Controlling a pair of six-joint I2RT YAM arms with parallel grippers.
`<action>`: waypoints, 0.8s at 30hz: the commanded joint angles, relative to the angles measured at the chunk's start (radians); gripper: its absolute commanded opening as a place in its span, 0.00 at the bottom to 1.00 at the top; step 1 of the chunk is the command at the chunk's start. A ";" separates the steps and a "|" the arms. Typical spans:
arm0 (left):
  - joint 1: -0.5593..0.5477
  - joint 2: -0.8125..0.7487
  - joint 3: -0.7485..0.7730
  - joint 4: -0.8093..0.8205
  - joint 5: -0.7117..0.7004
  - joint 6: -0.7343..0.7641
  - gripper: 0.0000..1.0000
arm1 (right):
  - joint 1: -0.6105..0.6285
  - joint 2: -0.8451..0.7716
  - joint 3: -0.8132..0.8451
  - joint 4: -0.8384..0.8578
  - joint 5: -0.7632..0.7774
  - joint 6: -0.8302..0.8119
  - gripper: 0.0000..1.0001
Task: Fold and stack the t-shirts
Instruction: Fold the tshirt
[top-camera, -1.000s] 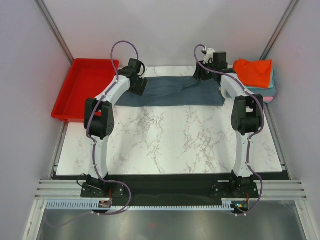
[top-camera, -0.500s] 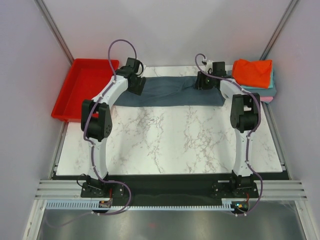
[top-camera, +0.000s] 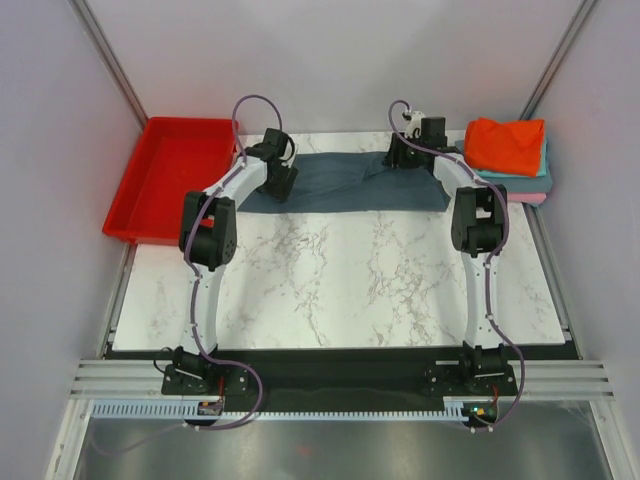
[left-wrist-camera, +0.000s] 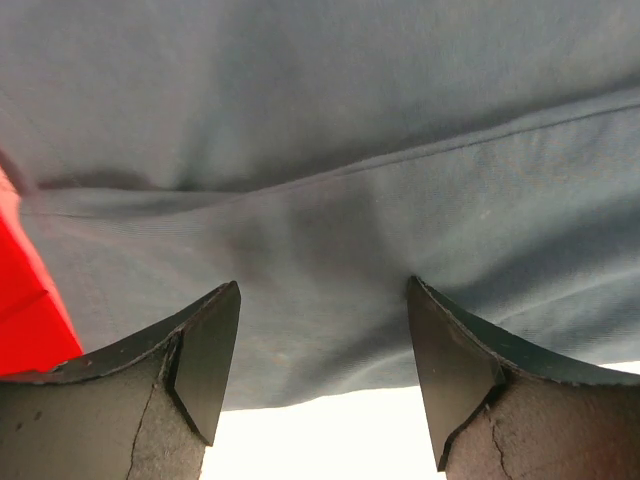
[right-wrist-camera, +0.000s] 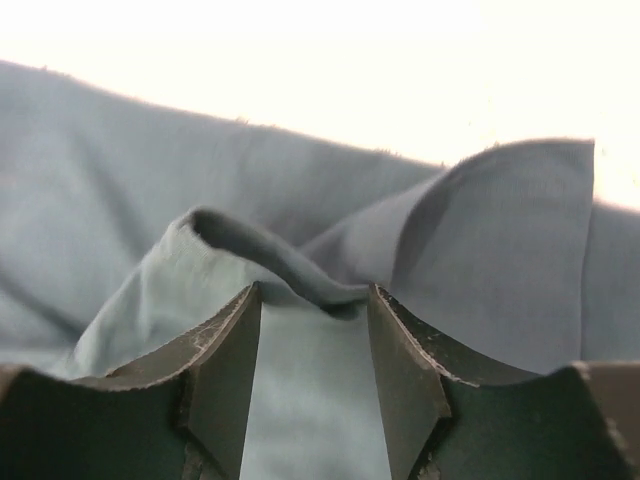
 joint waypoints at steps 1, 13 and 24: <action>-0.016 -0.005 -0.035 0.000 -0.018 0.027 0.75 | 0.011 0.093 0.116 0.069 0.018 0.044 0.56; -0.038 -0.101 -0.133 0.003 -0.038 0.020 0.75 | 0.052 0.019 0.298 0.199 0.029 0.152 0.58; -0.036 -0.181 -0.076 -0.012 -0.004 0.004 0.76 | 0.002 -0.271 -0.078 0.139 -0.016 0.103 0.60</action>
